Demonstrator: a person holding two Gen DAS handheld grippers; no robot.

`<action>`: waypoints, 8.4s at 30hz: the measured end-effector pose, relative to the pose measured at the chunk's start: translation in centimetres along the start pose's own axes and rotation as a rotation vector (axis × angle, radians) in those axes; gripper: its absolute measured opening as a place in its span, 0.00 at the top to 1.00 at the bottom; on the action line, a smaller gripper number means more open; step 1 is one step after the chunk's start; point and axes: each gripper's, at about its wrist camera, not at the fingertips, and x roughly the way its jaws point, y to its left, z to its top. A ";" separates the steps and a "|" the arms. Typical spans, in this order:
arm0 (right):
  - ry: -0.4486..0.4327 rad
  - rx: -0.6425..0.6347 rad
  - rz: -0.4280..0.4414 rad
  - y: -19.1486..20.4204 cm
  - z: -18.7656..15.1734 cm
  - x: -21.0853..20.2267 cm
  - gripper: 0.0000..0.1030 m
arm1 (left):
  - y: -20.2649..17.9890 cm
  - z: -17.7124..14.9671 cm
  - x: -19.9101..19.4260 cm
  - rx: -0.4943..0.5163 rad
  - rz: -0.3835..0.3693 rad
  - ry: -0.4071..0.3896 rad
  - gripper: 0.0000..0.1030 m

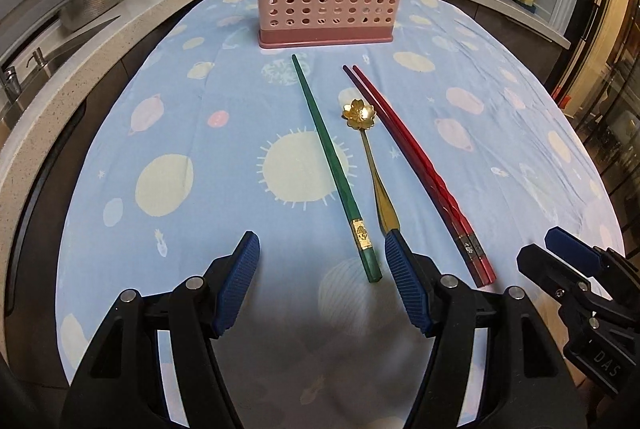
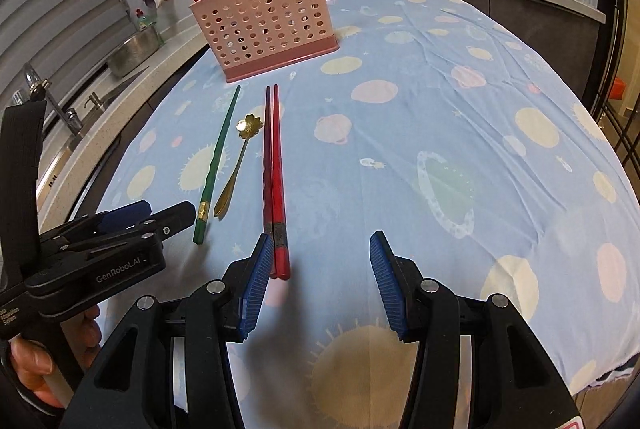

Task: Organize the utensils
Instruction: 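Grasp the second green chopstick with the left tool while the right tool grasps a red chopstick, then lift the green and red chopsticks with both tools and carry them toward the caddy, then lower both chopsticks into the pink caddy and open both tools, then withdraw both open tools from the caddy back over the table, then grasp the last dark-red chopstick with the right tool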

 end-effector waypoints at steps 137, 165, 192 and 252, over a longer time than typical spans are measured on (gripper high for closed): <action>-0.511 -0.096 0.141 9.2 35.5 -3.7 0.93 | 4.7 33.2 -13.6 -0.044 -0.017 -0.589 0.93; -0.467 -0.096 0.079 8.6 31.3 -1.7 0.53 | 4.0 29.5 -9.3 -0.057 0.051 -0.478 0.42; -0.441 -0.121 0.078 8.3 21.8 -7.4 0.53 | 2.6 21.4 -13.2 -0.032 0.051 -0.460 0.33; 0.044 -0.157 -0.042 3.9 -0.1 3.8 0.92 | 3.3 -0.2 -0.7 -0.046 0.074 0.026 0.28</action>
